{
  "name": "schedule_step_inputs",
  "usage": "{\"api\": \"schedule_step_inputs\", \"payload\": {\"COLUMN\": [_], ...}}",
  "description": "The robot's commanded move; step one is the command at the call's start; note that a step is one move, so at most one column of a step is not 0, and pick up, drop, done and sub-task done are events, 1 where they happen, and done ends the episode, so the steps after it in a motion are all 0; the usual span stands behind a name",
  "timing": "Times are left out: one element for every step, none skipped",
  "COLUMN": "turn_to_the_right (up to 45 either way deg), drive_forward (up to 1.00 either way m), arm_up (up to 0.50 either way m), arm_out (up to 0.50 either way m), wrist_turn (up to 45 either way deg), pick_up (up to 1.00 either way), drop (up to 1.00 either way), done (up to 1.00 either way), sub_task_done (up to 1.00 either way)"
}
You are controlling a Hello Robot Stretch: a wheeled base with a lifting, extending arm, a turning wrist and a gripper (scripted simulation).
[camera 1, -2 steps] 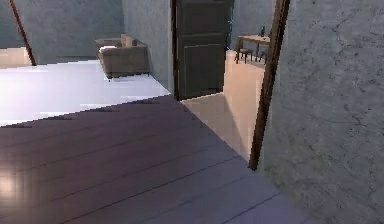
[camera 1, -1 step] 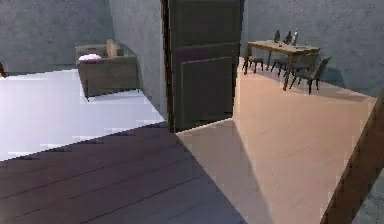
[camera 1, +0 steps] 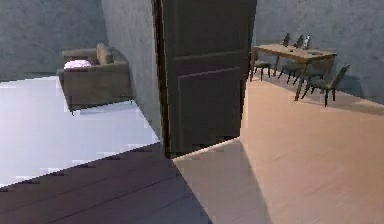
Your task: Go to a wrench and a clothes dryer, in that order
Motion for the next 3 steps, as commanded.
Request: {"api": "schedule_step_inputs", "payload": {"turn_to_the_right": [0.0, 45.0, 15.0], "drive_forward": [0.7, 0.0, 0.0], "arm_up": [0.0, 0.0, 0.0], "arm_out": [0.0, 0.0, 0.0], "wrist_turn": [0.0, 0.0, 0.0], "pick_up": [0.0, 0.0, 0.0], "drop": [0.0, 0.0, 0.0], "done": [0.0, 0.0, 0.0], "sub_task_done": [0.0, 0.0, 0.0]}}
